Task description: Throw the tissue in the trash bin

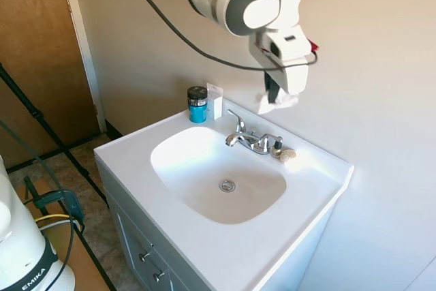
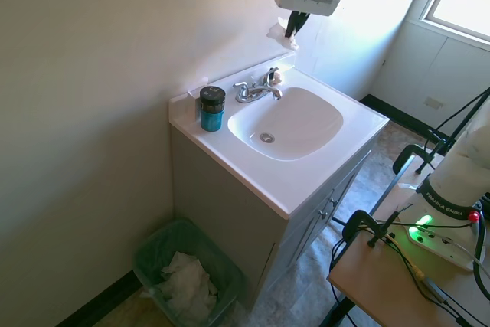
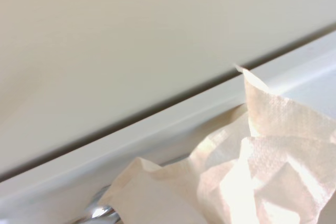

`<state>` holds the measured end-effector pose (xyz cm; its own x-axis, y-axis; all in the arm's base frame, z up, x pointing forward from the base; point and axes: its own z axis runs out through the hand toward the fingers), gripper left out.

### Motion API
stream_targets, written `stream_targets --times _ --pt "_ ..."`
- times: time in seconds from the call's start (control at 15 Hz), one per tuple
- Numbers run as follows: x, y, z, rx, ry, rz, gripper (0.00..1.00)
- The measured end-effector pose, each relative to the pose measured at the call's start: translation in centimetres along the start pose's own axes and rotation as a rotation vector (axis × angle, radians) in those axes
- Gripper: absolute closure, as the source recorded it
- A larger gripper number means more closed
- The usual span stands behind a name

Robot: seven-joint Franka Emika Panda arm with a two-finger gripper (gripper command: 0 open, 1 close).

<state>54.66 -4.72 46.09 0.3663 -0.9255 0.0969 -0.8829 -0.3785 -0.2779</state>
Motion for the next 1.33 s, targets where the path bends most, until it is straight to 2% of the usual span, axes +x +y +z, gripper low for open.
stream_targets --times 0.13,0.47,0.6,0.8,1.07,1.33 --pt "-6.6 -2.3 -0.9 0.008 0.027 -0.068 1.0" --pt "-22.3 -5.8 0.2 0.002 0.078 -0.199 1.0" --pt "-27.1 -6.8 1.6 -0.01 0.09 -0.243 1.0" --pt "-33.6 -8.2 5.4 -0.058 0.095 -0.305 1.0" --pt "-40.3 -8.9 10.6 -0.116 0.068 -0.382 1.0" --pt "-42.8 -7.1 16.4 -0.214 0.058 -0.426 1.0"
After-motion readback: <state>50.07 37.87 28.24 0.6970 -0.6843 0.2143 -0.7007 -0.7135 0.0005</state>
